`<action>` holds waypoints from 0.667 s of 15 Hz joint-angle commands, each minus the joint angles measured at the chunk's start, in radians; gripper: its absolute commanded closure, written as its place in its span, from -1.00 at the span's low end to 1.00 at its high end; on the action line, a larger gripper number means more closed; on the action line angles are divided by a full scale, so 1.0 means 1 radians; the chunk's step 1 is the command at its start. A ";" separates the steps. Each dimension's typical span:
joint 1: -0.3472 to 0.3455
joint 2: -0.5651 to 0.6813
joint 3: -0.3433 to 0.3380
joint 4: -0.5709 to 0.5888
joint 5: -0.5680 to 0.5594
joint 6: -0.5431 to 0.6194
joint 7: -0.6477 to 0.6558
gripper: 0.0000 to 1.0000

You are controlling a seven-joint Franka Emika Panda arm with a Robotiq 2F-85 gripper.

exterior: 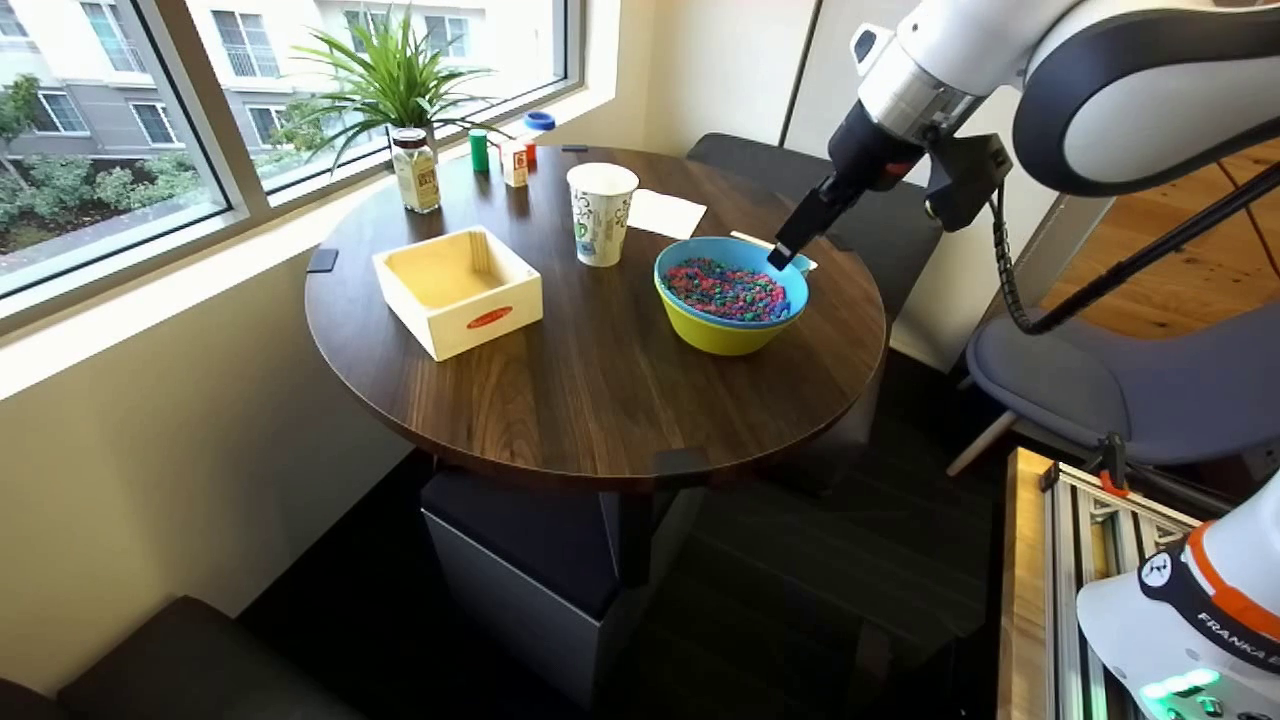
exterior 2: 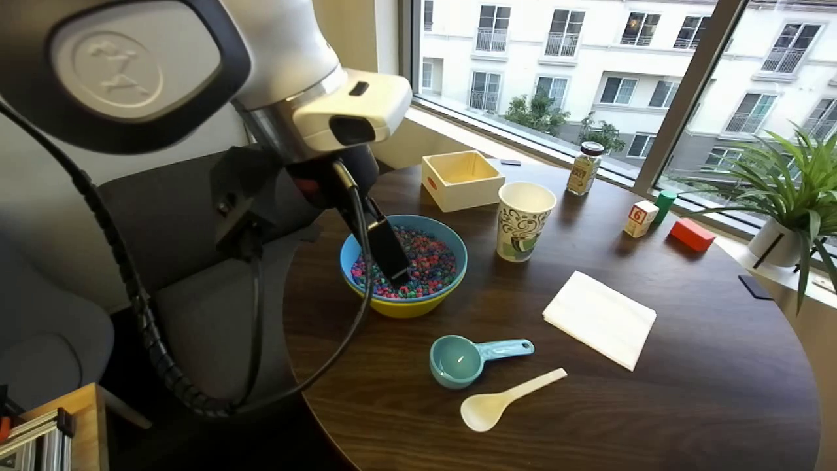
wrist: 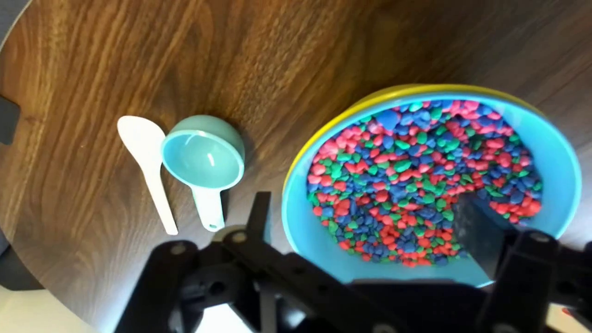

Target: Put some cereal in the blue measuring spoon then place the cereal back in the blue bowl using the measuring spoon

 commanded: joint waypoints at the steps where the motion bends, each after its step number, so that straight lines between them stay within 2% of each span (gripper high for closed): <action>1: 0.008 0.019 -0.005 0.006 -0.002 -0.002 0.007 -1.00; 6: 0.009 0.045 -0.004 0.019 -0.003 -0.002 0.017 -1.00; 10: 0.017 0.094 -0.013 0.024 0.041 0.037 0.031 -1.00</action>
